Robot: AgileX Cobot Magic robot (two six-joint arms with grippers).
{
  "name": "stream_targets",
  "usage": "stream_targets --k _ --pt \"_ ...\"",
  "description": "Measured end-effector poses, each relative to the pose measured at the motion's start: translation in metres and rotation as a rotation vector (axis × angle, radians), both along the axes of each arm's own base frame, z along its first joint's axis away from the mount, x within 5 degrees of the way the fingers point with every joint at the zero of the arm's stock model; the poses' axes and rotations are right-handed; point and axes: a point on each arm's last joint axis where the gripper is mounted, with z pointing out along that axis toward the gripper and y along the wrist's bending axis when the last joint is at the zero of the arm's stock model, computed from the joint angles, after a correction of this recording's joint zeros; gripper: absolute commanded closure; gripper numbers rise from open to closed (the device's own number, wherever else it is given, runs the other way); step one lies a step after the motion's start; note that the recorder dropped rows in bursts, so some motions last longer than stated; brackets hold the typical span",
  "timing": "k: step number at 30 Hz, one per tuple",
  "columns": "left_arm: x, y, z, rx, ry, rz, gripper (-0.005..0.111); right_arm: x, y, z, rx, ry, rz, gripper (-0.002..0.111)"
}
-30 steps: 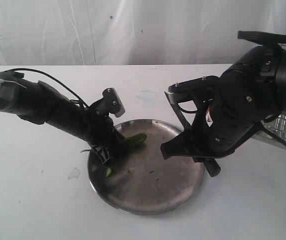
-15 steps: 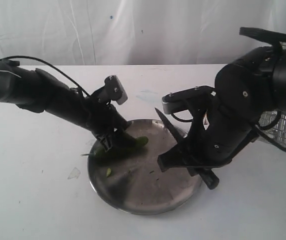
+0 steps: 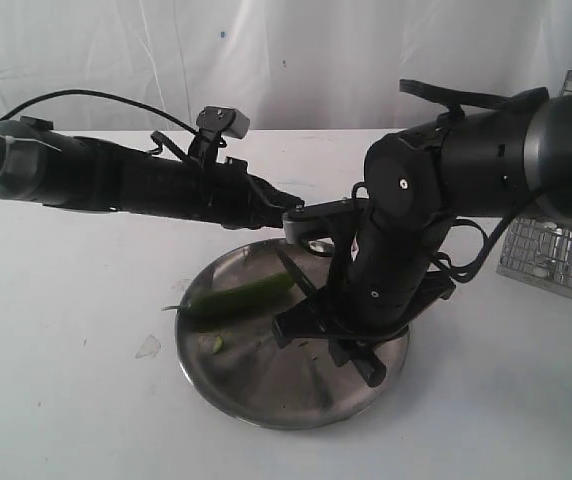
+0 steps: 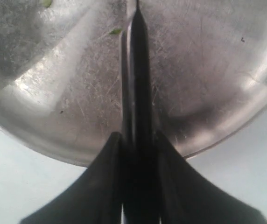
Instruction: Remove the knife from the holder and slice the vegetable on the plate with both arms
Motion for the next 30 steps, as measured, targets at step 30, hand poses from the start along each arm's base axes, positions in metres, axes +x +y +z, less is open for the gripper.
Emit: stream_targets --k 30 --pt "0.003 0.001 -0.041 0.062 0.109 0.018 0.106 0.009 0.002 -0.015 -0.029 -0.03 -0.011 0.108"
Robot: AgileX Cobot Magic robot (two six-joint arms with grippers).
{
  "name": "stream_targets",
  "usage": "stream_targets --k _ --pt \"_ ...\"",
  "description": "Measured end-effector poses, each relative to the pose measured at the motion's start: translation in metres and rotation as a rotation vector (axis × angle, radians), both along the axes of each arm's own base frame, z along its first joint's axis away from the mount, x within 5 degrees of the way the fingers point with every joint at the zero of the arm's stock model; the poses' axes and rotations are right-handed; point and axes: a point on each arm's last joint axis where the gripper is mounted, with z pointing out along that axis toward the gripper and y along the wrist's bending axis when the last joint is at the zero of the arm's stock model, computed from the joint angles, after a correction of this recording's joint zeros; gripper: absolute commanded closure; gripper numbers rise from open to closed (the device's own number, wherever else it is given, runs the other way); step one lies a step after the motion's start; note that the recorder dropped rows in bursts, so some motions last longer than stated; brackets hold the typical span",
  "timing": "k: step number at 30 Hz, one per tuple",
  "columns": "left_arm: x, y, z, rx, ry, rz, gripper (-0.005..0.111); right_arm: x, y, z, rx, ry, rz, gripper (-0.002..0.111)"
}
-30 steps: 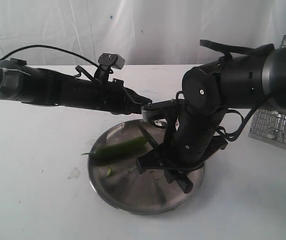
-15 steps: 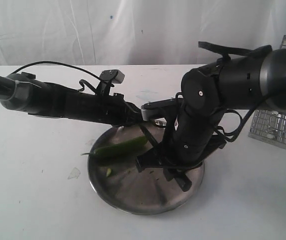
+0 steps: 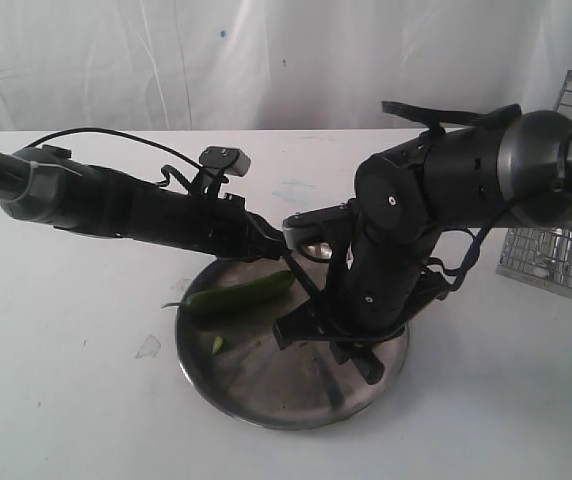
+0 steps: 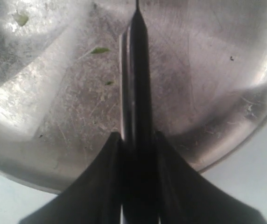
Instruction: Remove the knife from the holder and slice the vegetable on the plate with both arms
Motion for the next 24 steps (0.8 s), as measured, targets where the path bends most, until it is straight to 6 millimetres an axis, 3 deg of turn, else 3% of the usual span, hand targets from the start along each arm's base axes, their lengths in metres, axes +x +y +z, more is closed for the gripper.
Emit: stream_targets --k 24 --pt "-0.0026 -0.004 0.0048 -0.049 0.001 -0.048 0.106 0.004 0.0027 0.0011 0.032 -0.044 -0.007 0.108"
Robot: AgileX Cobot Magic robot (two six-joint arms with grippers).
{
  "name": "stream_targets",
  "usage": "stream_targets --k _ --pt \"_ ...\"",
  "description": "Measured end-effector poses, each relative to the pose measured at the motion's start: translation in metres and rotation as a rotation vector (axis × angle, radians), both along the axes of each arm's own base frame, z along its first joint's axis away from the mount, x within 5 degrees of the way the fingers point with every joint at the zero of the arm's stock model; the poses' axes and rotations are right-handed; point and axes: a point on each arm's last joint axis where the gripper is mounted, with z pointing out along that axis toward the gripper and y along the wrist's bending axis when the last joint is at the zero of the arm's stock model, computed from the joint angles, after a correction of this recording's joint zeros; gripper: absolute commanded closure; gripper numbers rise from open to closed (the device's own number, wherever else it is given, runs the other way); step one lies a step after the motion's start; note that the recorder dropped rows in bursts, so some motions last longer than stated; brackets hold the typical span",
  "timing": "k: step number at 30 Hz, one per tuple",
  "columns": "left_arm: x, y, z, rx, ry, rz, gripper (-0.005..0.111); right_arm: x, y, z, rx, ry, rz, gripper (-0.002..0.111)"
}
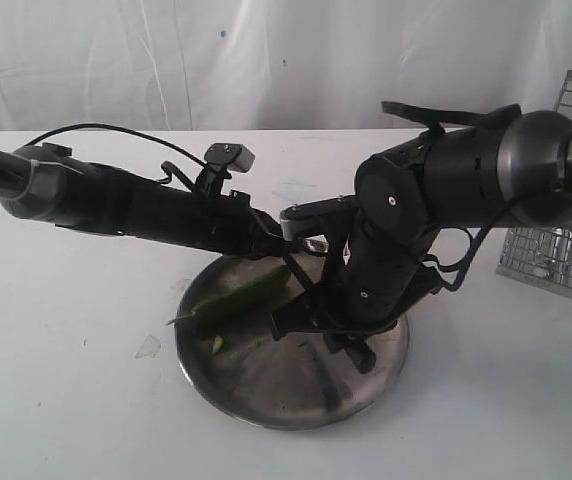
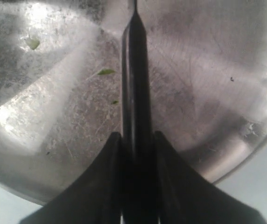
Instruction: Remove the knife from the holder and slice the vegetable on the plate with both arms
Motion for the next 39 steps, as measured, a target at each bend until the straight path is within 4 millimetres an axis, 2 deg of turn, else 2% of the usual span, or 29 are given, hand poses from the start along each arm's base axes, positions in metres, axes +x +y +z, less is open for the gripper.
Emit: stream_targets --k 39 --pt "0.0037 0.0034 -0.0029 0.042 -0.007 0.047 0.106 0.0024 -0.0027 0.0001 -0.052 -0.044 0.102 0.108"
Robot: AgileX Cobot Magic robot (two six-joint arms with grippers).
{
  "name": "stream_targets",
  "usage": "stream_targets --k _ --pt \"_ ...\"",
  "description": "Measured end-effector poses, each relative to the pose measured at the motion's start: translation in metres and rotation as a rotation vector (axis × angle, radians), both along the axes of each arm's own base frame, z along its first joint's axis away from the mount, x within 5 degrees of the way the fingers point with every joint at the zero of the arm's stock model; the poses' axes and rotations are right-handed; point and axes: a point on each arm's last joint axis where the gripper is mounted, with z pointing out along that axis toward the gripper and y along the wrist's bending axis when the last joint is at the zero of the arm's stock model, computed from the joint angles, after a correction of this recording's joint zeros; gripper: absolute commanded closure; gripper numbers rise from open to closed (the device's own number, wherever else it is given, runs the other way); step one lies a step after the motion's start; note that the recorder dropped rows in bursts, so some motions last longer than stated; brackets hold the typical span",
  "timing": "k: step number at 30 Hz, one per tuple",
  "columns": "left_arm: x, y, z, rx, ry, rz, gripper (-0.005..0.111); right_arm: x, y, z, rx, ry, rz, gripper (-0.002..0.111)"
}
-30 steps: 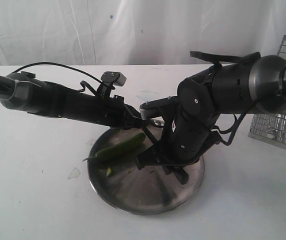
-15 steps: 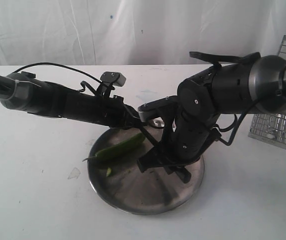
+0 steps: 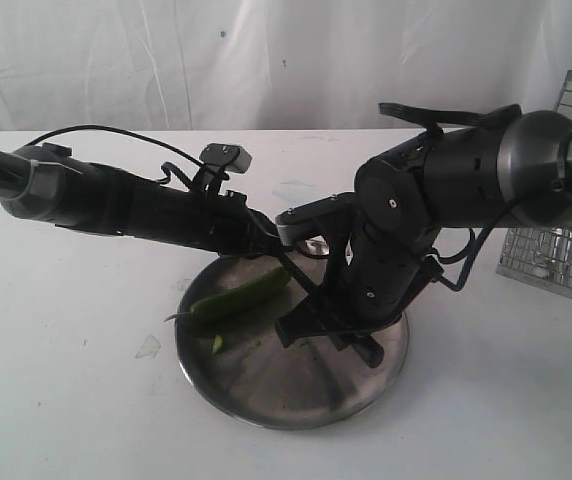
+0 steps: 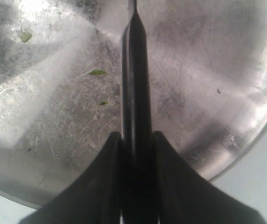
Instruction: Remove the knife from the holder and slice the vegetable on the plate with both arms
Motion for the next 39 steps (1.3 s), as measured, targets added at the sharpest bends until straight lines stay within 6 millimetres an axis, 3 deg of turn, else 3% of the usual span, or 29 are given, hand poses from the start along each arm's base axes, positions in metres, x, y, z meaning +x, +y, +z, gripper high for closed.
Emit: stream_targets --k 32,39 --pt "0.001 0.003 -0.003 0.053 -0.013 0.009 0.106 -0.001 -0.001 0.0 -0.007 0.01 0.0 0.108" --pt "0.001 0.001 -0.024 0.064 0.038 -0.015 0.106 -0.001 -0.001 0.0 -0.012 0.013 0.007 0.108"
